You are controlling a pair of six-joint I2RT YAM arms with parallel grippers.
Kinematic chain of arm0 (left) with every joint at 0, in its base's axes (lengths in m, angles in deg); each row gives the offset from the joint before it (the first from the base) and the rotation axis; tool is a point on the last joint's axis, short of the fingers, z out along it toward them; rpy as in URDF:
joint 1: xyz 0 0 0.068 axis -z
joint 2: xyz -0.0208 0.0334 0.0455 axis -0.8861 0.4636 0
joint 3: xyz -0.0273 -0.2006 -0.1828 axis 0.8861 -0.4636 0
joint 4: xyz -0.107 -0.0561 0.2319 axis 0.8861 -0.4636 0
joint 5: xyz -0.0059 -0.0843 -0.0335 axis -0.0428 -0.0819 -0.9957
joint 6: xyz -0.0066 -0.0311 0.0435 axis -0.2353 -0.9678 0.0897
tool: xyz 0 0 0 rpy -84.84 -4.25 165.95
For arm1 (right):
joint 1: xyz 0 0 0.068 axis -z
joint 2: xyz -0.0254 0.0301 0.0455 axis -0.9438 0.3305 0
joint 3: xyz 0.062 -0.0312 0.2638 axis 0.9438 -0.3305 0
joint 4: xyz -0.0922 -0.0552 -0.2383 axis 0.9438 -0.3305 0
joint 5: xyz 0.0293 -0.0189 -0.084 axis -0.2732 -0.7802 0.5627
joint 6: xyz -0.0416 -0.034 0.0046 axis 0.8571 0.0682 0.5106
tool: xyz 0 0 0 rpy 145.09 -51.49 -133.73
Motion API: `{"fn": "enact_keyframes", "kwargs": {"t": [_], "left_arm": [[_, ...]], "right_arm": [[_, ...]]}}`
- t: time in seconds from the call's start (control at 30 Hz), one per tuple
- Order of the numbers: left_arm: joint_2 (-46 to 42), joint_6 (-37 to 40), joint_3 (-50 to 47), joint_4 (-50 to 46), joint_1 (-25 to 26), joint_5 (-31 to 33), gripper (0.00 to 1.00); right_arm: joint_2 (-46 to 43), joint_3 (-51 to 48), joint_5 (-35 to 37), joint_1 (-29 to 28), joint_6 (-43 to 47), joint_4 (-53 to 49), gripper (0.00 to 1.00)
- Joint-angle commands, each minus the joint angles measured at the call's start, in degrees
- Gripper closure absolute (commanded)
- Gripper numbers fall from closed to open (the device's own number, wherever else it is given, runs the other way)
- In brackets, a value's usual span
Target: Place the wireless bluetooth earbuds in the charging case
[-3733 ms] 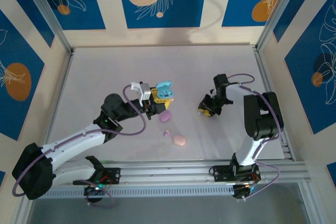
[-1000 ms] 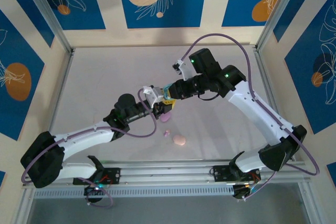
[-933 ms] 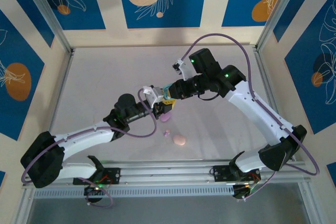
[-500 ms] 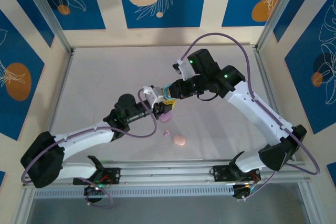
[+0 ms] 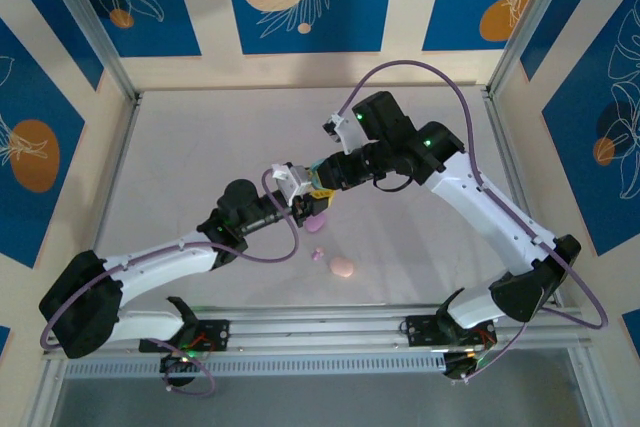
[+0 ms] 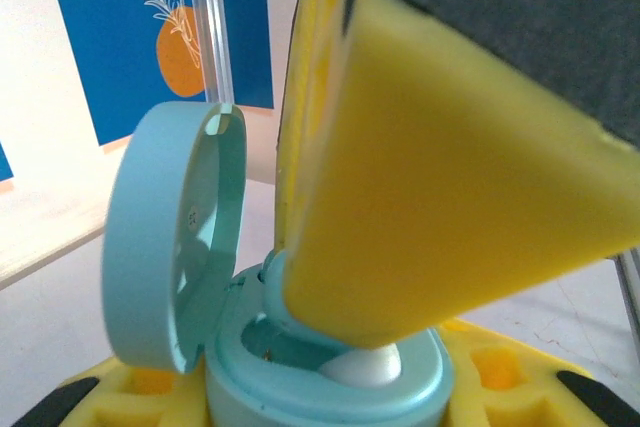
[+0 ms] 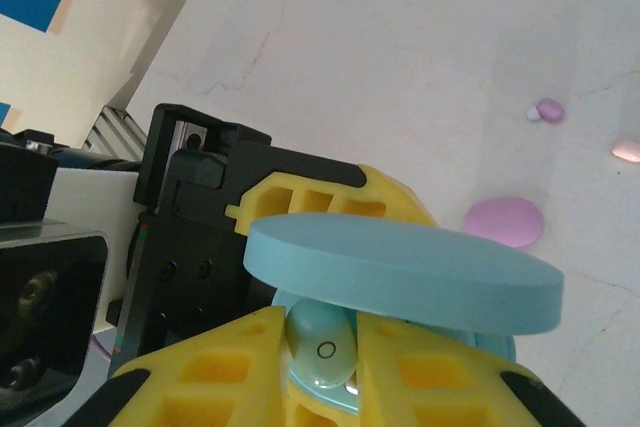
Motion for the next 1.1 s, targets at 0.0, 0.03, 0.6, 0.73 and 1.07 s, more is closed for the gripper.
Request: {"fn": "enact_keyframes", "kwargs": {"t": [0.0,0.03,0.6,0.73,1.07], "left_arm": [[-0.8,0.4,1.5,3.5,0.5,0.9,0.72],[-0.8,0.4,1.5,3.5,0.5,0.9,0.72],[-0.9,0.3,1.4,3.3,0.5,0.7,0.72],[-1.2,0.3,1.2,3.5,0.5,0.6,0.72],[-2.2,0.7,0.8,3.4,0.6,-1.5,0.74]], "right_arm": [[0.3,1.5,-2.4,-0.8,1.1,-2.8,0.75],[0.3,1.6,-2.4,-0.8,1.1,-2.9,0.74],[-2.5,2.0,-4.7,-0.1,0.2,-1.1,0.67],[-5.0,1.0,-5.0,1.1,-0.8,1.0,0.66],[-11.9,-5.5,-6.3,5.8,-4.7,11.0,0.63]]}}
